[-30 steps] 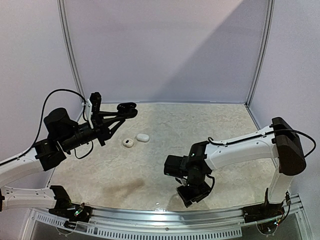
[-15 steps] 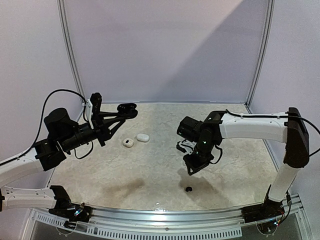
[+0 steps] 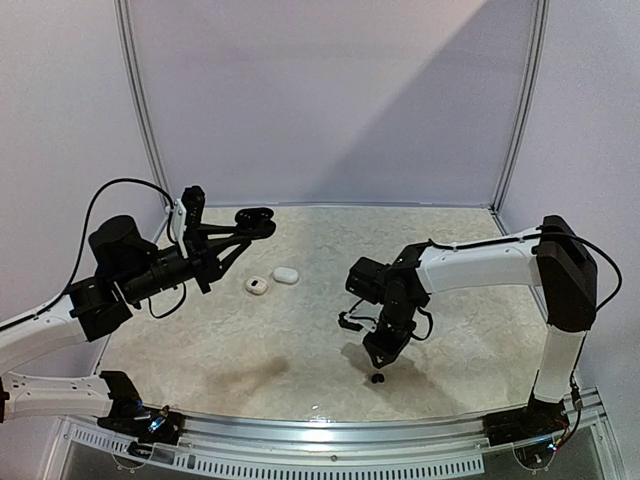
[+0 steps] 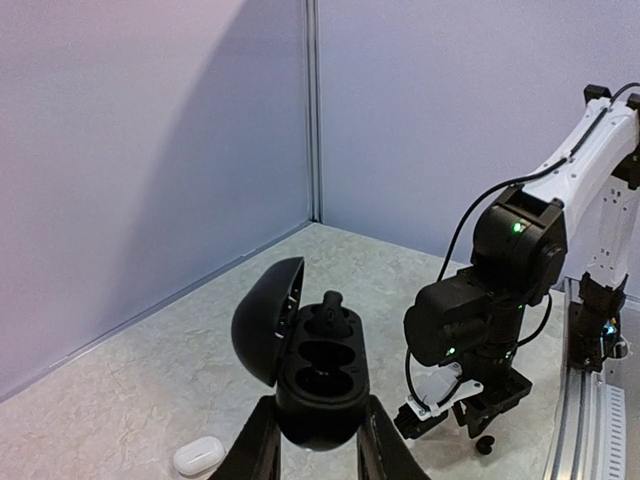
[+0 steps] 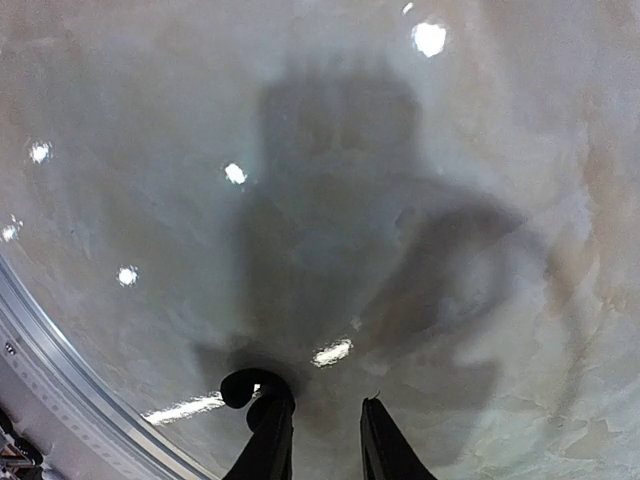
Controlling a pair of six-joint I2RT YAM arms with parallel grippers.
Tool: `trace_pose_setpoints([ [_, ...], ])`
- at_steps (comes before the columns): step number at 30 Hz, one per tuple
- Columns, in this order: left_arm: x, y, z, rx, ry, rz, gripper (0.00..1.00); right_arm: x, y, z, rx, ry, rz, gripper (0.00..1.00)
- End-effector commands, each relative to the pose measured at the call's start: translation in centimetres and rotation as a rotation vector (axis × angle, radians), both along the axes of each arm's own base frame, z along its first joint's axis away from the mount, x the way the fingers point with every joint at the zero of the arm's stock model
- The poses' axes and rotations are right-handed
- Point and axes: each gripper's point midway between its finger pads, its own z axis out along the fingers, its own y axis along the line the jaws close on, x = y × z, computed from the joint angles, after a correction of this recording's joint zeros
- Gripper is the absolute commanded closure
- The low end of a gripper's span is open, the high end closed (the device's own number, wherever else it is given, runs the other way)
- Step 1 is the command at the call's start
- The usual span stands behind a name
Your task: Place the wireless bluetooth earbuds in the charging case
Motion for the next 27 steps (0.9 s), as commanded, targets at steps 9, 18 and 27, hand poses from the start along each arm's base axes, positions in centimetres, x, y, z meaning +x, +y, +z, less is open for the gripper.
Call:
trace_pose_setpoints([
  [9,0.0,-0.1,1.2,-0.011,-0.019,-0.01,1.0,-1.2,0.1,-1.4,0.029,0.05,0.025,0.76],
  [18,-0.1,-0.1,1.1,-0.004,-0.019,-0.016,1.0,-2.5,-0.2,-1.9,0.024,0.087,0.016,0.77],
  [27,-0.2,-0.2,0.7,0.006,-0.014,-0.026,1.0,-4.5,-0.3,-1.5,0.044,0.121,-0.006,0.81],
])
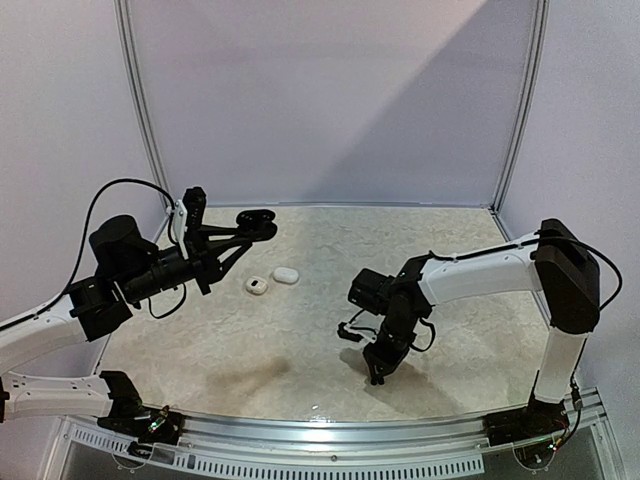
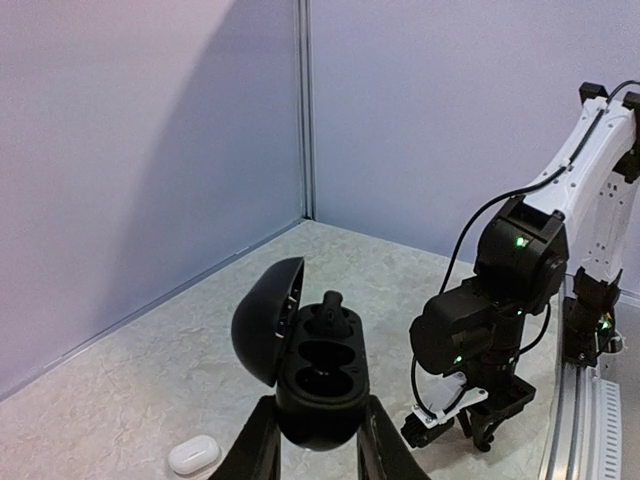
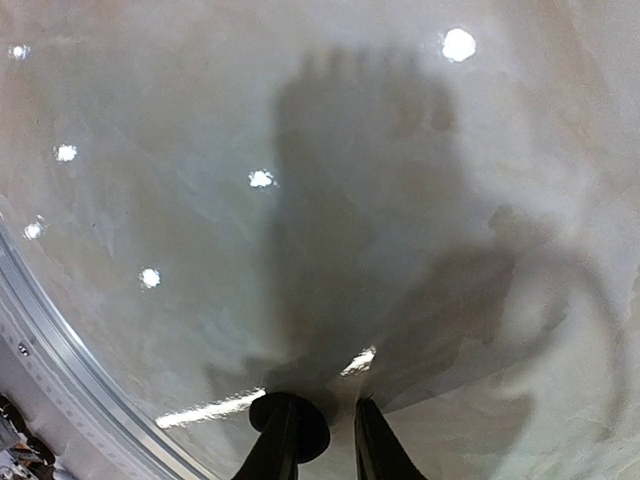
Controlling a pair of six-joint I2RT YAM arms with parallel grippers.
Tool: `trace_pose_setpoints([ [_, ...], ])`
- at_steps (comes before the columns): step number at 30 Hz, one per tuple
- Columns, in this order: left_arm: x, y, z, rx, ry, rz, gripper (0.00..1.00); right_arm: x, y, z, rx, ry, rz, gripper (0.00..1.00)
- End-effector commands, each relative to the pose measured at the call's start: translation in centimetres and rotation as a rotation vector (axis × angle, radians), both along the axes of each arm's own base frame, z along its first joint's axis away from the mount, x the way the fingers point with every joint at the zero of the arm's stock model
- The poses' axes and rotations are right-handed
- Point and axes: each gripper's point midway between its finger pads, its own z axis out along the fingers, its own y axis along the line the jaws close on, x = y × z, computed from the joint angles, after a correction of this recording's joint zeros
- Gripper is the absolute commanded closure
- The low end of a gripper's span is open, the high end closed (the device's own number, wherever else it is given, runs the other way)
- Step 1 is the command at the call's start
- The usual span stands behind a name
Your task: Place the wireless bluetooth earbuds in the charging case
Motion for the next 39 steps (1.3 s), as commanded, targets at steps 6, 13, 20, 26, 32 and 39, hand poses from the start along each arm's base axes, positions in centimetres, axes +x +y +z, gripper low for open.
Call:
trace_pose_setpoints([
  [6,-0.1,-0.1,0.6,0.003,-0.013,-0.012,1.0,-2.2,-0.1,1.0,0.034,0.053,-0.03,0.92],
  [13,-0.1,0.0,0.7,0.005,-0.018,-0.006,1.0,-3.1,0.6,1.6,0.072,0.102,-0.018,1.0],
  [20,-0.1,0.0,0.6,0.004,-0.016,-0.007,1.0,-3.0,1.2,2.7,0.113,0.093,-0.031,1.0],
  [26,-0.1,0.1,0.4,0.015,-0.022,-0.007,1.0,0.2,0.8,4.4,0.072,-0.086,-0.085,1.0],
  [32,0.0,0.0,0.0,0.02,-0.026,-0.008,1.0,7.4,1.5,14.3,0.107,-0.536,-0.205,1.0],
  [39,-0.3,-0.9,1.0,-0.041,-0.023,-0.057,1.0,9.8,4.3,28.9,0.212,-1.026,-0.192,1.0],
])
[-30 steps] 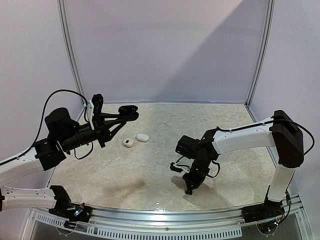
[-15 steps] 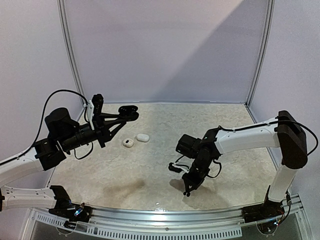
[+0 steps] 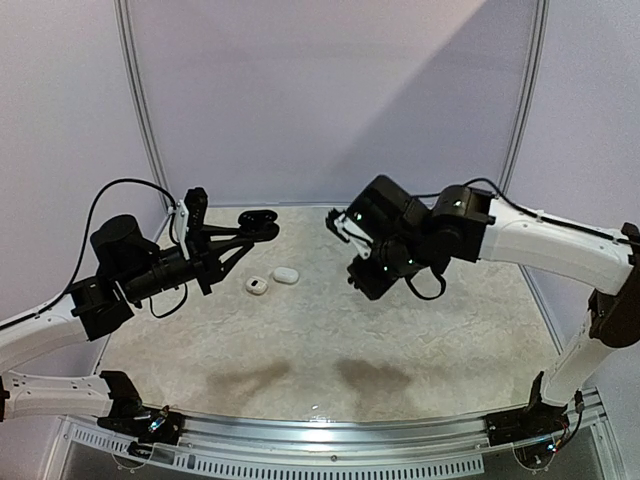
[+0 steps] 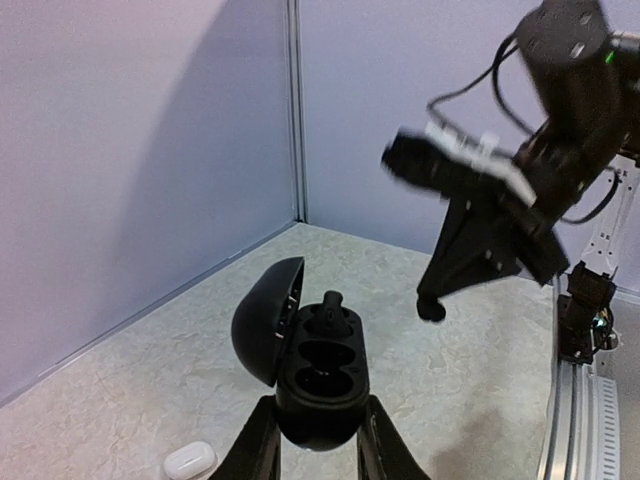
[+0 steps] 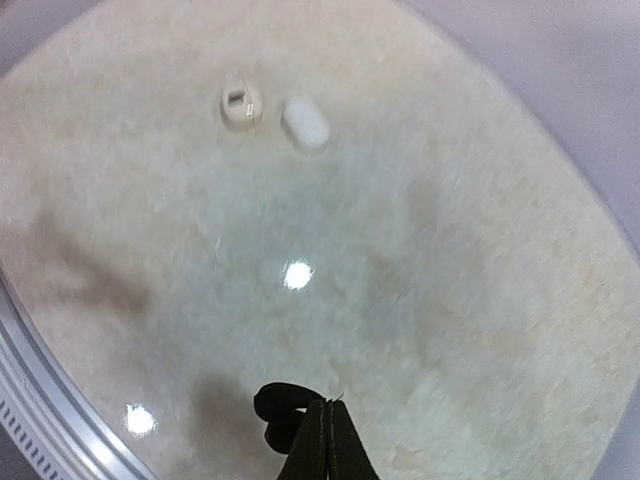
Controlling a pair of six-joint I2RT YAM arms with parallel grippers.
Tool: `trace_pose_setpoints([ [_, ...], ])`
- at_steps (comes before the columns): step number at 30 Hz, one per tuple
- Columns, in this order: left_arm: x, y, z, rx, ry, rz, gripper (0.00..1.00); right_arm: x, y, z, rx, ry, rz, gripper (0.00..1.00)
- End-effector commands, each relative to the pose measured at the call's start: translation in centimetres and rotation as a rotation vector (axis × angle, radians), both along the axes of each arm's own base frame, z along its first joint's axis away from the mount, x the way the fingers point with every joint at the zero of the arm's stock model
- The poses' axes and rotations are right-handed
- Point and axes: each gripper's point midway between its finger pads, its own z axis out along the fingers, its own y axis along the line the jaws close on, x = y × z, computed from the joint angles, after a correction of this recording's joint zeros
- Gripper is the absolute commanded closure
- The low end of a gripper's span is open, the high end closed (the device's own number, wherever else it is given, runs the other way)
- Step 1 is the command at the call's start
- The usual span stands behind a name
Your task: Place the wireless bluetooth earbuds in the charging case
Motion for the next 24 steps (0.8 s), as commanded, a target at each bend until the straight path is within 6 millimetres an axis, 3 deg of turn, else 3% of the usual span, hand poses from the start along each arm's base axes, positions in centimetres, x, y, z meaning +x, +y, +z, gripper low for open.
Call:
trace_pose_setpoints([
  [1,-0.2,-0.7,1.1,-0.051,-0.013,-0.043,1.0,0.8,0.8,9.2,-0.026,-0.37,-0.025,1.0],
  [4,-0.2,-1.0,1.6,-0.058,-0.034,-0.058,1.0,-0.1,3.4,14.0,0.009,-0.516,0.024,1.0],
  [7,-0.3,-1.2,2.2,-0.053,-0.068,-0.064,1.0,-1.5,6.1,16.9,0.015,-0.634,0.095,1.0],
  [11,-0.4,-1.3,2.6,-0.049,-0.088,-0.075,1.0,-3.6,9.8,19.3,0.029,-0.755,0.203,1.0],
  [15,-0.9,-1.5,2.8,-0.063,-0.084,-0.107,1.0,-4.6,12.7,18.4,-0.044,-0.827,0.316,1.0],
  [24,-1.5,-1.7,3.2,-0.082,-0.088,-0.138,1.0,-4.6,15.2,17.0,-0.105,-0.873,0.396,1.0],
])
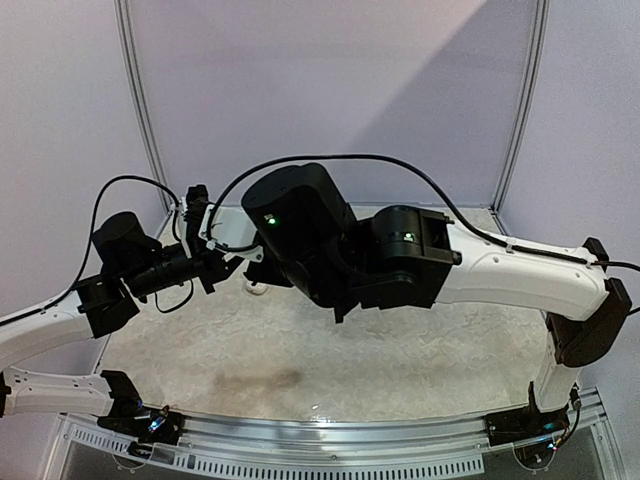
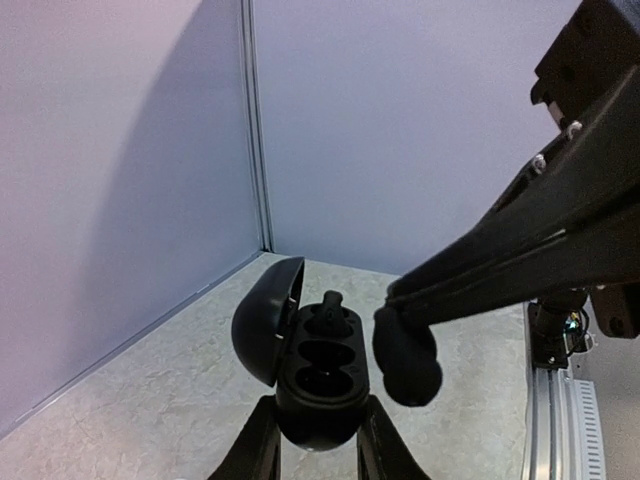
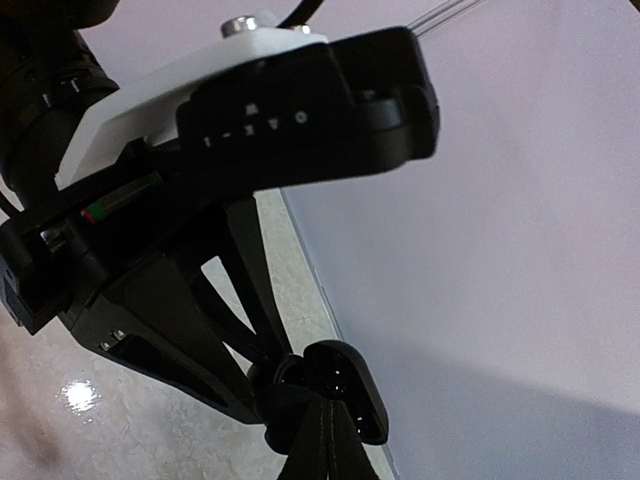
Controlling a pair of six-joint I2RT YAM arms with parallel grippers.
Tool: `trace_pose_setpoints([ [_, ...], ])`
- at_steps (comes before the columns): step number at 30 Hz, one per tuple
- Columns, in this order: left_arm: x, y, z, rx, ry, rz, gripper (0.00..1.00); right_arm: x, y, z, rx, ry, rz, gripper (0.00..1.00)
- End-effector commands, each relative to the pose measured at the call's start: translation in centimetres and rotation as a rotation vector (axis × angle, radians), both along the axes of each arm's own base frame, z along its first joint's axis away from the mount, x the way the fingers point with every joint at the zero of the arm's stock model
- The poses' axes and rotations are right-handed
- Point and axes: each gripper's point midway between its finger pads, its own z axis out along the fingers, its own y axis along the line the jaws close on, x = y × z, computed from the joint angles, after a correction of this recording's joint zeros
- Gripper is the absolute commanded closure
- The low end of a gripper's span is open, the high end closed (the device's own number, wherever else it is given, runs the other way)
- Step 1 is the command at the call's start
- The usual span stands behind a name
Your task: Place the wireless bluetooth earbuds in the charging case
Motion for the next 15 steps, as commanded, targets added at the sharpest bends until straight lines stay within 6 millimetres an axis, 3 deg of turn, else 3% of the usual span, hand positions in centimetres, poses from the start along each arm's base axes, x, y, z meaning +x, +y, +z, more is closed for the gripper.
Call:
trace_pose_setpoints([
  [1,-0.5,-0.2,1.8,-0.04,-0.029,-0.028,1.0,0.1,0.8,1.5,0.005,-0.054,0.021,1.0],
  [15,-0.6,-0.2,1.7,-0.043,-0.019,-0.031,1.0,2.3,0.2,0.5,-0.044,-0.095,-0.076,1.0],
])
